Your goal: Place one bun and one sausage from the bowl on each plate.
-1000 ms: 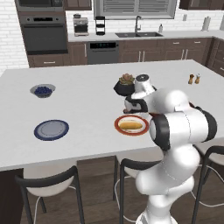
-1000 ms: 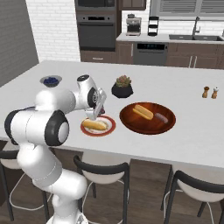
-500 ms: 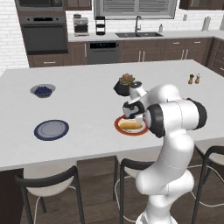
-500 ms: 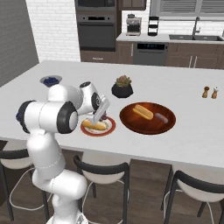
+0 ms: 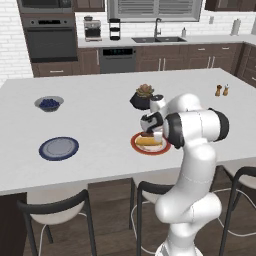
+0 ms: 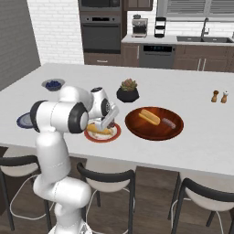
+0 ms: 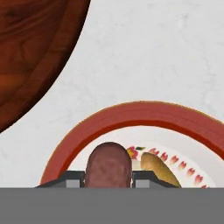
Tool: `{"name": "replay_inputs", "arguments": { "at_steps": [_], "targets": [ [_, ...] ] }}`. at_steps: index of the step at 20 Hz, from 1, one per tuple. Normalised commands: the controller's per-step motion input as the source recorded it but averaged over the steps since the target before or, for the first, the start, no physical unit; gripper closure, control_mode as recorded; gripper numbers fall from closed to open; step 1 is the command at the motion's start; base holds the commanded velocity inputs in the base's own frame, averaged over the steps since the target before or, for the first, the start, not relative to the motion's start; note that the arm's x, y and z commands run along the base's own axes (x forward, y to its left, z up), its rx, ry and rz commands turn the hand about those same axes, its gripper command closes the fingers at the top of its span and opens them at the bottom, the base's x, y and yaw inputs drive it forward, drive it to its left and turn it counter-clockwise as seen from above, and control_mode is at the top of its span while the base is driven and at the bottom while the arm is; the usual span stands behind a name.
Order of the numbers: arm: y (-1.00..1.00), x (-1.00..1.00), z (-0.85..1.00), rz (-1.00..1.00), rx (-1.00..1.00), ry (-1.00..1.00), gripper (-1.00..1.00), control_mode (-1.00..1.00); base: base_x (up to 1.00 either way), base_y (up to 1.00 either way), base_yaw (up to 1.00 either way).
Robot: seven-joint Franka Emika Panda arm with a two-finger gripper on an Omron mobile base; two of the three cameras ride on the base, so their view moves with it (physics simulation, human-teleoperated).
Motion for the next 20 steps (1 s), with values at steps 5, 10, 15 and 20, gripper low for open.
{"name": "replay_inputs", "arguments": {
  "at_steps": [5,10,15,20],
  "targets": [
    [0.0,-0.01,-0.27,-0.08,0.07,0.0,-1.0,-1.0,0.0,0.0,0.0],
    [0.01,-0.29,0.19,-0.04,0.05,-0.02,-1.0,-1.0,0.0,0.0,0.0],
    [0.2,-0.44,0.5,-0.02,0.03,-0.05,-1.0,-1.0,0.0,0.0,0.0],
    [-0.13,-0.69,0.97,-0.12,0.06,-0.06,-1.0,-1.0,0.0,0.0,0.0]
  ]
}}
